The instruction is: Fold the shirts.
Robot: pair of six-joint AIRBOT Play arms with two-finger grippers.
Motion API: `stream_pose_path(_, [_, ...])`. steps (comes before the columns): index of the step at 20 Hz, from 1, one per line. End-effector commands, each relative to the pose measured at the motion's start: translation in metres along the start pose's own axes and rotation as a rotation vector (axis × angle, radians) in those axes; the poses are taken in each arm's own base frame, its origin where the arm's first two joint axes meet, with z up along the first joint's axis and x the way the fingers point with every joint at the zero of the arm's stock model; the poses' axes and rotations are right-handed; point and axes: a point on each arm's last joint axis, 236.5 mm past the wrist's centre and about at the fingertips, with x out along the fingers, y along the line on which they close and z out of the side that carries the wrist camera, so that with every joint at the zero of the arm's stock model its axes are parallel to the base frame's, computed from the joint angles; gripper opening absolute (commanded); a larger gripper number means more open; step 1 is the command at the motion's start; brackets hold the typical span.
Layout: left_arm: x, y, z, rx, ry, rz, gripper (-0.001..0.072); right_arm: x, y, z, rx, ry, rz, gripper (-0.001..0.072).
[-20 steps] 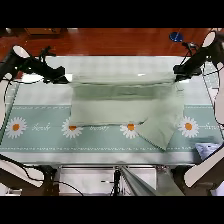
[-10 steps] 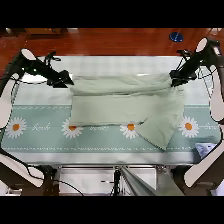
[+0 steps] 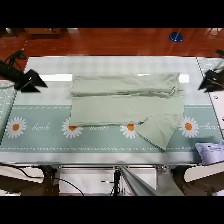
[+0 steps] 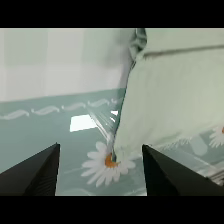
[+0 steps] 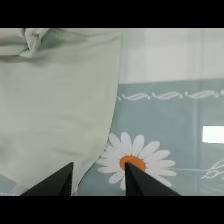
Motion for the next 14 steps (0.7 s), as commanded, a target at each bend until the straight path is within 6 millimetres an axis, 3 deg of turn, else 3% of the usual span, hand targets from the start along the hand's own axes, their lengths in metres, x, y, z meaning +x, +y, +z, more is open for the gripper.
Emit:
stream_pose_path(1, [0.029, 0.005, -0.071, -0.028, 0.08, -0.103, 0.0617, 0.003, -0.009, -0.037, 0.1, -0.063, 0.195, 0.0385])
stream_pose_path(3, [0.061, 0.012, -0.107, -0.106, 0.14, -0.136, 0.0617, 0.014, -0.011, -0.05, 0.151, -0.085, 0.27, 0.0385])
stream_pose_path(5, [0.085, 0.006, -0.129, -0.134, 0.176, -0.199, 0.0617, 0.02, -0.017, -0.054, 0.186, -0.121, 0.289, 0.0385])
stream_pose_path(7, [0.102, 0.004, -0.129, -0.173, 0.14, -0.226, 0.0617, 0.02, -0.02, -0.051, 0.195, -0.143, 0.286, 0.0361])
stream_pose_path(14, [0.132, -0.011, -0.118, -0.114, 0.127, -0.163, 0.0616, 0.017, -0.013, -0.046, 0.188, -0.165, 0.318, 0.0351])
